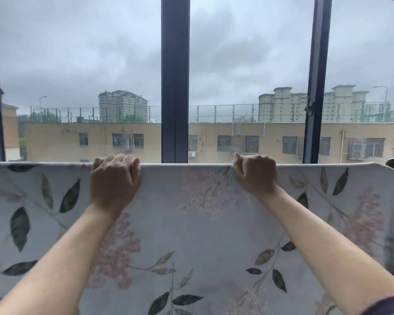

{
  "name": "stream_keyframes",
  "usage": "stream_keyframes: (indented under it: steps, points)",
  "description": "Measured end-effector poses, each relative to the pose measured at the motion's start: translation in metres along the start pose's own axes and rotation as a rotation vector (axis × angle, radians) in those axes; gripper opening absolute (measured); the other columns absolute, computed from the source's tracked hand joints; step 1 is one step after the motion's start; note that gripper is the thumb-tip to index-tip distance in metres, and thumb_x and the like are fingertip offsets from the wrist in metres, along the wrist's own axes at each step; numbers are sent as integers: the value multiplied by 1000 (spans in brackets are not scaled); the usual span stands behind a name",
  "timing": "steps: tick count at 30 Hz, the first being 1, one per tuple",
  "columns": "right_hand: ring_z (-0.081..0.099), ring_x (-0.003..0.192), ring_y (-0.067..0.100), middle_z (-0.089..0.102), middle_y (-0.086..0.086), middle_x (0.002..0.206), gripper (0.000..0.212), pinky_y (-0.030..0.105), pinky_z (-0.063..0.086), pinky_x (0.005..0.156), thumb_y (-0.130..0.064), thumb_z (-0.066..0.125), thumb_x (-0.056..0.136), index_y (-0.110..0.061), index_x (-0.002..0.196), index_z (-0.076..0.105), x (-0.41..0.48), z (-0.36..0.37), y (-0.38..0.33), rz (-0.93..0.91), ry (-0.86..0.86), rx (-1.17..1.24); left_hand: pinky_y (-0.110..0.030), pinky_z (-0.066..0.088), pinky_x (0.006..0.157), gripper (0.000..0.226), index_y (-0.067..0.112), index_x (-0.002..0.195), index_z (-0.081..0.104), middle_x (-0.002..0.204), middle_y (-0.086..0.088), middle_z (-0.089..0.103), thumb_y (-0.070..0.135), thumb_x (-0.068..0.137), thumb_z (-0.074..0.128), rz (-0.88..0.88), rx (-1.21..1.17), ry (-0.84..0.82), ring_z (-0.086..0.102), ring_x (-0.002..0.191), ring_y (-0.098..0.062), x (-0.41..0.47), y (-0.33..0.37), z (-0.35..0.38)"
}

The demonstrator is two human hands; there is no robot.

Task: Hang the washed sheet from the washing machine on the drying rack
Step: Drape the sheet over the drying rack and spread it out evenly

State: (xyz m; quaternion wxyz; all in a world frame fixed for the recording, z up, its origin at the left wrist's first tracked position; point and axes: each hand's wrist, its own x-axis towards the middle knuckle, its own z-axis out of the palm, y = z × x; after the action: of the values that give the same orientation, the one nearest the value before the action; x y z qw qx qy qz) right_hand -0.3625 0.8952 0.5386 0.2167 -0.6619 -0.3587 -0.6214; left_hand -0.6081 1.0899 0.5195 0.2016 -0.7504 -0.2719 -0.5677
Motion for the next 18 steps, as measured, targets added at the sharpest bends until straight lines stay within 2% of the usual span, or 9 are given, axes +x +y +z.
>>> stream_keyframes:
  steps: [3,7,11,13,18]
  points:
    - [50,30,28,52,9,37,55,21,32,44,-32,35,88,-10,43,58,2,2,-10,7,-18,34,-39,41,72,47,8,70,59,70,-12,64,31,95,27,-18,9,15,59,66,-30,0,-12,0]
    - [53,34,29,54,10,40,58,23,28,48,-34,34,90,-10,46,62,11,0,-51,20,-56,88,-38,43,71,50,8,68,60,66,-10,63,32,95,26,-5,8,44,58,61,-28,2,-17,5]
    - [54,38,26,56,8,43,49,23,28,47,-32,50,93,-12,50,63,25,-2,-135,-49,-155,84,-34,45,67,45,11,65,59,62,-6,62,31,94,31,54,10,48,58,57,-26,4,-12,6]
    - [50,33,24,52,5,38,48,20,26,45,-31,57,89,-13,45,60,31,-4,-168,-21,-115,83,-33,46,66,46,12,64,59,61,-5,62,31,95,31,87,-6,34,58,55,-25,4,-20,4]
    - [47,29,25,48,4,36,57,20,31,41,-35,33,91,-12,43,56,30,-3,-183,11,-73,88,-35,47,66,48,11,67,59,62,-4,61,33,96,28,130,-44,-24,58,55,-25,1,-78,-7]
